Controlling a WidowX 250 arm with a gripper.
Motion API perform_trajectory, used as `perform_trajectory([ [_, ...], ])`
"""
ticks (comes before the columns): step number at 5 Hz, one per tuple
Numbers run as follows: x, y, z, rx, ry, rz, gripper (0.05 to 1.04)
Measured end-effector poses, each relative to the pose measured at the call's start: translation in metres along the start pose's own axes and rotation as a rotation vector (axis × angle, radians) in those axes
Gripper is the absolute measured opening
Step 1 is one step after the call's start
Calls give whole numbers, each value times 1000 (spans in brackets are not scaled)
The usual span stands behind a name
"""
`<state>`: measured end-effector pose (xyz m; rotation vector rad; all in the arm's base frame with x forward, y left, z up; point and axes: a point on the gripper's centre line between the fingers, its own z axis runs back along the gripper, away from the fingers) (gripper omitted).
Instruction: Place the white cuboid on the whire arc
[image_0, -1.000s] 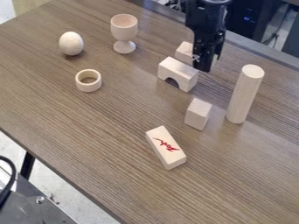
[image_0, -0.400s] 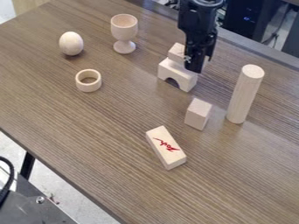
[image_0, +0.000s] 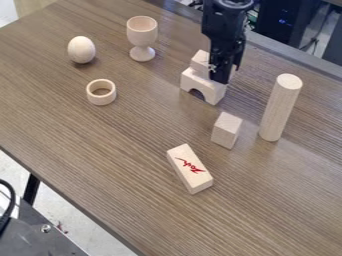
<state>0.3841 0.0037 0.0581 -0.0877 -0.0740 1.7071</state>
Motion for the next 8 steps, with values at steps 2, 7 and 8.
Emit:
perform_trajectory([
  [2, 2, -1, 0, -5, -4, 1, 558],
  [7, 9, 4, -6, 8, -11, 12, 558],
  [8, 10, 5, -6, 8, -11, 13, 615],
])
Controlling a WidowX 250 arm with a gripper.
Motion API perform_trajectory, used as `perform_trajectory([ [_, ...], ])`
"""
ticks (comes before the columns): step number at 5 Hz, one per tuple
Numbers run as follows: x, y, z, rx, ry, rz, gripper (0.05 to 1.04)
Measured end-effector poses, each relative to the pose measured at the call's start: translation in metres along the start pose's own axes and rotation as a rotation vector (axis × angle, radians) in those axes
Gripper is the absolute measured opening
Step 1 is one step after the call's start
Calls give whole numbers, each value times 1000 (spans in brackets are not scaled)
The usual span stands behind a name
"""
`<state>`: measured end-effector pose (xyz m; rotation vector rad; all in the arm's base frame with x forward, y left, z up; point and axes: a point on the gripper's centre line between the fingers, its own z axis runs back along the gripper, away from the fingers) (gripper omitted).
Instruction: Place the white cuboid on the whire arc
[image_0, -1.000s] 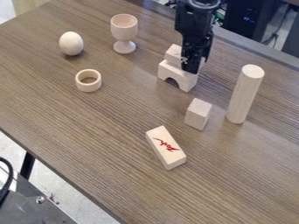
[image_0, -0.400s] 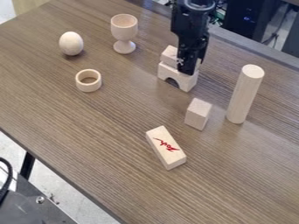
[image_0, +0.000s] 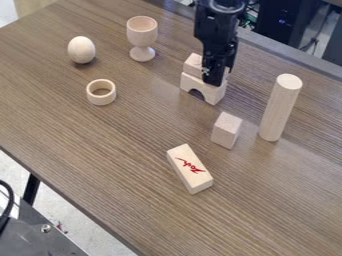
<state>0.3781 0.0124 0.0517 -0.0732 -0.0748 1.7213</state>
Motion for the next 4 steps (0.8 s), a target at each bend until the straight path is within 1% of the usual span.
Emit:
perform_trajectory([
  [1, 1, 3, -1, 20, -1, 8, 909],
  [2, 2, 5, -1, 29, -7, 17, 1004],
  [3, 3, 8, 0, 46, -16, 27, 999],
  [4, 7, 4, 40, -39, -4, 50, 999],
])
